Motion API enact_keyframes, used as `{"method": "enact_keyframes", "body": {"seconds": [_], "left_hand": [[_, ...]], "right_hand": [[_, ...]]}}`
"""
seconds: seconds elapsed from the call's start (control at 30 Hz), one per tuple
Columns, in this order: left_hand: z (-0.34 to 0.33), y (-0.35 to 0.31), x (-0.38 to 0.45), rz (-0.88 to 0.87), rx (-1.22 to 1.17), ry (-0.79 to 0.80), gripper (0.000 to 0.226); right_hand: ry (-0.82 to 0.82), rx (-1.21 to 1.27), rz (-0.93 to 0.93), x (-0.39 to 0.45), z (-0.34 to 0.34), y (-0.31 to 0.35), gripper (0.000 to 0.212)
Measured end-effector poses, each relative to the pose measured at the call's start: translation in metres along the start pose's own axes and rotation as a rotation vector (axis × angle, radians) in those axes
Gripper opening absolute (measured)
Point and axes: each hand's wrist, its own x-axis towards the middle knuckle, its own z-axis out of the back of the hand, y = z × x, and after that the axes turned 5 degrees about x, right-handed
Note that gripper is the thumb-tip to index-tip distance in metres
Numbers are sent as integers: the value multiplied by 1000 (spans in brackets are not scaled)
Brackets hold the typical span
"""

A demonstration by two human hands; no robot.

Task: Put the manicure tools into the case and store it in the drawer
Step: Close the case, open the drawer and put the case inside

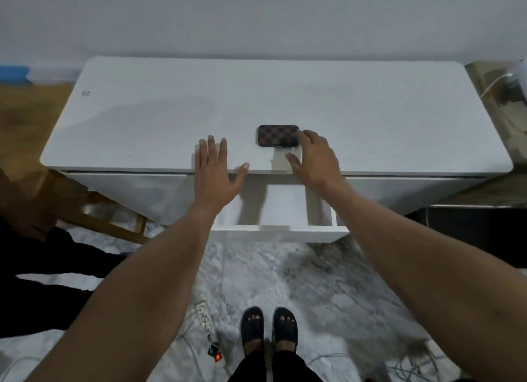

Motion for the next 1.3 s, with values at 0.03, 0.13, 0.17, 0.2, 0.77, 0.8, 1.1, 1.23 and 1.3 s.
{"method": "enact_keyframes", "body": {"seconds": [0.03, 0.13, 0.17, 0.2, 0.77, 0.8, 1.1, 1.23, 1.3], "left_hand": [[-3, 3, 11, 14, 16, 6, 89], [-12, 12, 36, 53, 63, 50, 95], [-14, 15, 42, 61, 79, 62, 96], [-16, 16, 45, 65, 99, 72, 97], [-32, 21, 49, 56, 164, -117, 90], [-31, 21, 49, 54, 162, -105, 90], [-28, 23, 48, -10, 168, -31, 96], [-26, 25, 46, -106, 180, 1, 93], [-26, 27, 45, -152, 146, -10, 89]], "right_hand": [[16, 6, 3, 12, -3, 2, 61], [71, -14, 40, 40, -17, 5, 71], [83, -25, 54, 47, -23, 4, 74], [93, -35, 64, 53, -28, 4, 76], [55, -3, 126, 67, -49, -3, 68], [49, 3, 124, 62, -47, -1, 68], [12, -38, 196, -9, -45, 19, 71], [13, -51, 213, -51, -56, 20, 68], [52, -56, 195, -65, -62, 16, 68]]}}
